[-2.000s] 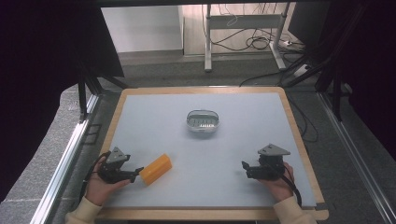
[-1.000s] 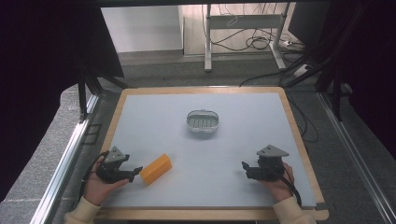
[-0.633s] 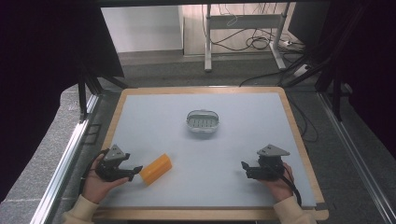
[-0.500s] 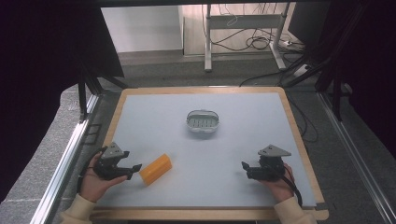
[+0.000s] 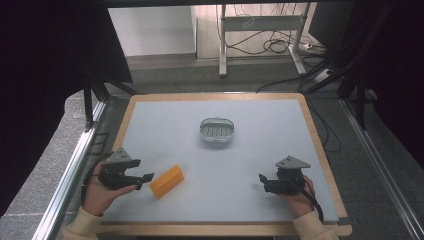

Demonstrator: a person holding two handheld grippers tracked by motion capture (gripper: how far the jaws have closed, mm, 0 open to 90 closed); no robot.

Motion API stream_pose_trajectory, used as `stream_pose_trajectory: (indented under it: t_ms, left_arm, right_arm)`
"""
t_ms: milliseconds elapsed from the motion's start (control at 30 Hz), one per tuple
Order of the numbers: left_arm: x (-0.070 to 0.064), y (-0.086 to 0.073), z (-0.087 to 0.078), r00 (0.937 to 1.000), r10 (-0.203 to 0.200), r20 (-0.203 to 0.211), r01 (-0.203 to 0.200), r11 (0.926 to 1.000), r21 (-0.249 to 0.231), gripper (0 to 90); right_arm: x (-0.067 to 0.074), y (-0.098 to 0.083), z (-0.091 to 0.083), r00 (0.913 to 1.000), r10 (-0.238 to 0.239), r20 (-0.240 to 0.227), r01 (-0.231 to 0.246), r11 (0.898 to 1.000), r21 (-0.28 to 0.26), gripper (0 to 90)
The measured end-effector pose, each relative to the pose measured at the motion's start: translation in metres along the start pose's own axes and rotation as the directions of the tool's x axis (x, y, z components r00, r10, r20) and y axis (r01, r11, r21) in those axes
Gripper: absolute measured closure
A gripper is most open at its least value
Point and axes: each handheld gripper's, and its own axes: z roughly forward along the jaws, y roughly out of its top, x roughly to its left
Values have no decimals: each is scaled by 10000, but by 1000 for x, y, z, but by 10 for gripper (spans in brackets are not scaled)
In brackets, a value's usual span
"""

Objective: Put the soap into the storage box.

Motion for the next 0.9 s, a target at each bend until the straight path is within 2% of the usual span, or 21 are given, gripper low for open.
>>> stream_pose_trajectory:
  t_ms: [133,200,433,600,900]
  left_arm:
    - [-3,7,-2,10000,44,67,-43,10000,-55,265]
    - [-8,11,0,9997,188,169,-189,9998,100,265]
    - [-13,17,0,9989,407,235,-411,9990,148,265]
    - [-19,20,6,9981,531,319,-544,9977,412,266]
    - [-25,26,19,9981,617,60,-620,9942,882,264]
  right_arm:
    - [0,0,0,10000,-16,-9,16,10000,-4,140]
    - [0,0,-1,10000,-51,-23,51,10000,-38,140]
    - [0,0,0,9999,-98,-49,98,10000,-14,140]
    - [0,0,1,9999,-135,-20,135,9999,12,140]
    - [-1,0,2,9999,-158,12,158,9999,58,140]
